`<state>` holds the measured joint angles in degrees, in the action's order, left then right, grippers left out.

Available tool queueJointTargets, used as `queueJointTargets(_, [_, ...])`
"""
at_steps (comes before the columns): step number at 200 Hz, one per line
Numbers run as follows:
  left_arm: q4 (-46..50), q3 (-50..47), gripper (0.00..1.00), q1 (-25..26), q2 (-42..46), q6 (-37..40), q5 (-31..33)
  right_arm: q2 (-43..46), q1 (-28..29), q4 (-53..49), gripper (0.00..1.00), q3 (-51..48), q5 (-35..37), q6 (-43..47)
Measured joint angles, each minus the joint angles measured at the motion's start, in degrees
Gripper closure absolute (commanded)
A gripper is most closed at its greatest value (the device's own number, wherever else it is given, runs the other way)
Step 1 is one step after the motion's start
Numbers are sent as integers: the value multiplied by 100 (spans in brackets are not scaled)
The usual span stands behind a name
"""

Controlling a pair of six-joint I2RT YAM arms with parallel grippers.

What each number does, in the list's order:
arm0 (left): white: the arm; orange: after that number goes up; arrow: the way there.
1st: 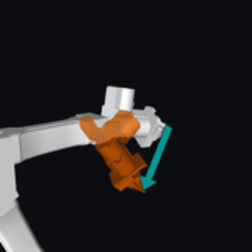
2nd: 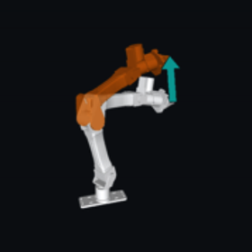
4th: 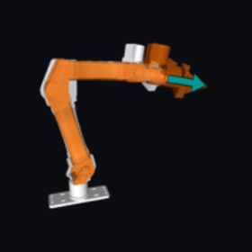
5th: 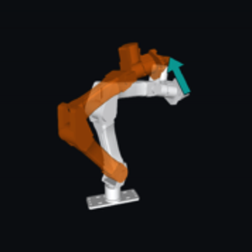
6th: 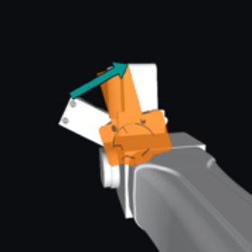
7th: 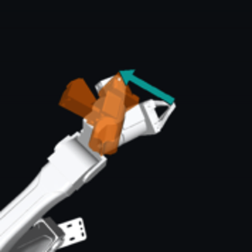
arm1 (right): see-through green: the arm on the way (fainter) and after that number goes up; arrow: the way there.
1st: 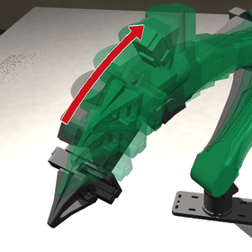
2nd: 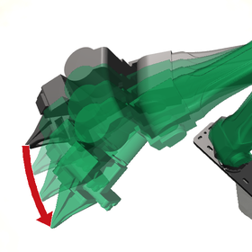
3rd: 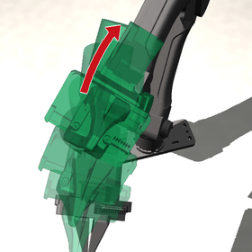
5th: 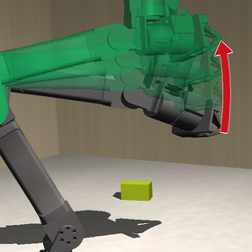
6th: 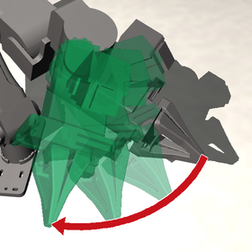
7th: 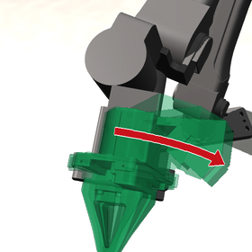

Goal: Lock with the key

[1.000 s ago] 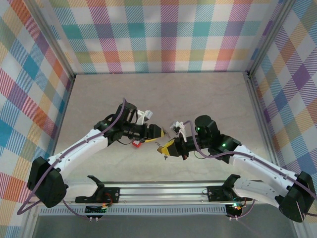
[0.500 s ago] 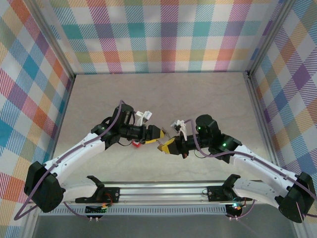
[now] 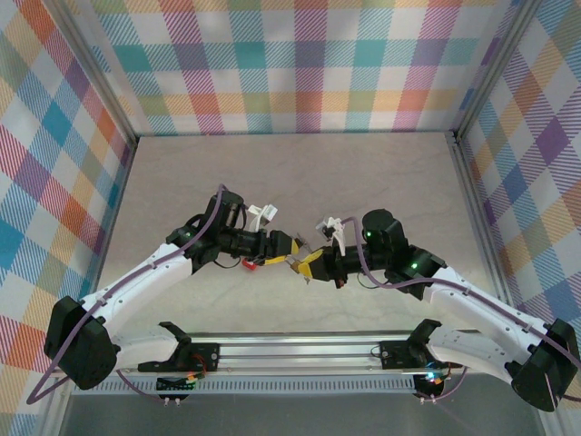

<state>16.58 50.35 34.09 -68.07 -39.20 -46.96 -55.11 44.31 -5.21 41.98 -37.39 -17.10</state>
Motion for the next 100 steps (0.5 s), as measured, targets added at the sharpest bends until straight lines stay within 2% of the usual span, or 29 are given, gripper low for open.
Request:
queueJointTargets(44, [15, -74, 43, -68, 66, 0, -13, 0, -11, 0, 100, 0, 2, 0])
queueJointTargets(62, [-57, -166, 40, -155, 208, -28, 13, 0, -11, 0, 100, 0, -24, 0])
queueJointTargets(100, [-1167, -715, 36, -352, 758, -564, 142, 31, -11, 2, 100, -20, -192, 2])
